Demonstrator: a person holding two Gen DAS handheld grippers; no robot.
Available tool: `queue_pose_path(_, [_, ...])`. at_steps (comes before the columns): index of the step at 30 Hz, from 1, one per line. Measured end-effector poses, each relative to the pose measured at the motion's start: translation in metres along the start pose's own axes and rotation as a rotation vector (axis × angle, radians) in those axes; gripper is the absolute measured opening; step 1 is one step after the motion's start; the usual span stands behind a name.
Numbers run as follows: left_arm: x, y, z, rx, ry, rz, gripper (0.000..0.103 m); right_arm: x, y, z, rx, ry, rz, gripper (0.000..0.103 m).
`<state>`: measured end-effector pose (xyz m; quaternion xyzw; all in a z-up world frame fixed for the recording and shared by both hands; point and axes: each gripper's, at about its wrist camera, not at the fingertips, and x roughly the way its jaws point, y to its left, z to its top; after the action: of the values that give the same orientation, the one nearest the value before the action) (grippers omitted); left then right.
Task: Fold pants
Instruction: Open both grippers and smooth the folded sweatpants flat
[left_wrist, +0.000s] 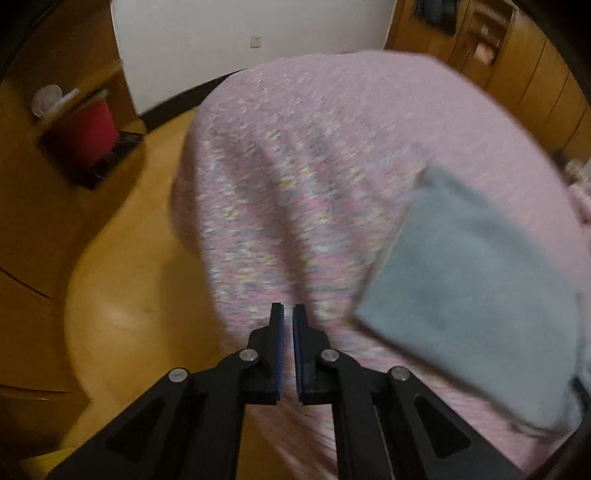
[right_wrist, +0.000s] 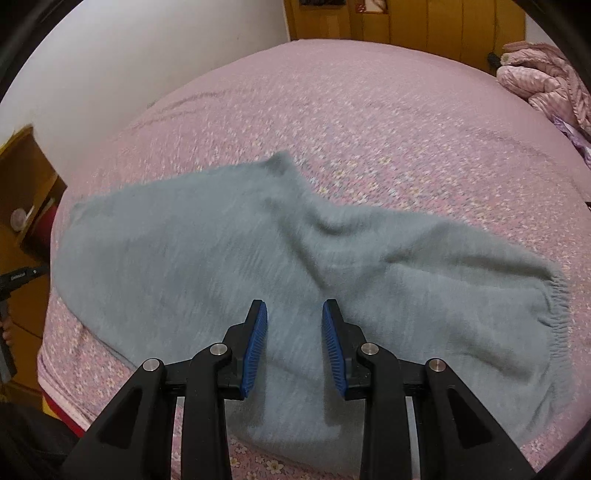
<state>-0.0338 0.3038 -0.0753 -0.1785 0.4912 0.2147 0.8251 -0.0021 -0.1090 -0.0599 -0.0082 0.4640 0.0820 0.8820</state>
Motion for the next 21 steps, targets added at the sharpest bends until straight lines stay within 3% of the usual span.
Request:
queue_pose_path(2, [-0.014,-0.014,0.002,0.072,-0.037,0.012,0.006,-0.007,-0.004,0.002,0.009,-0.014,-0.011,0.033])
queue_pose_path(3, [-0.020,-0.021,0.003,0.105,-0.052,0.009,0.014,-0.010,-0.006,0.003,0.009,-0.021,-0.027,0.033])
queue_pose_path(6, [-0.040,-0.049,0.003,0.183,-0.093,-0.061,0.034,-0.018,-0.017,0.004,0.028,-0.045,-0.083,0.033])
queue_pose_path(8, [-0.047,-0.072,0.001,0.229,-0.103,-0.116,0.039,-0.022,-0.034,0.004,0.078,-0.057,-0.095,0.033])
queue_pose_path(13, [-0.038,-0.132,-0.002,0.327,-0.088,-0.192,0.040,-0.016,-0.088,0.010,0.195,-0.054,-0.123,0.032])
queue_pose_path(15, [-0.031,-0.147,-0.003,0.348,-0.082,-0.195,0.040,-0.002,-0.103,0.012,0.202,-0.018,-0.191,0.032])
queue_pose_path(16, [-0.024,-0.153,-0.004,0.360,-0.075,-0.180,0.040,0.005,-0.112,0.011,0.205,0.000,-0.272,0.032])
queue_pose_path(17, [-0.014,-0.154,-0.002,0.365,-0.067,-0.159,0.040,0.007,-0.122,0.010,0.214,-0.020,-0.302,0.029])
queue_pose_path(21, [-0.004,-0.160,-0.008,0.390,-0.105,-0.102,0.043,-0.002,-0.144,0.006,0.286,-0.025,-0.277,0.005])
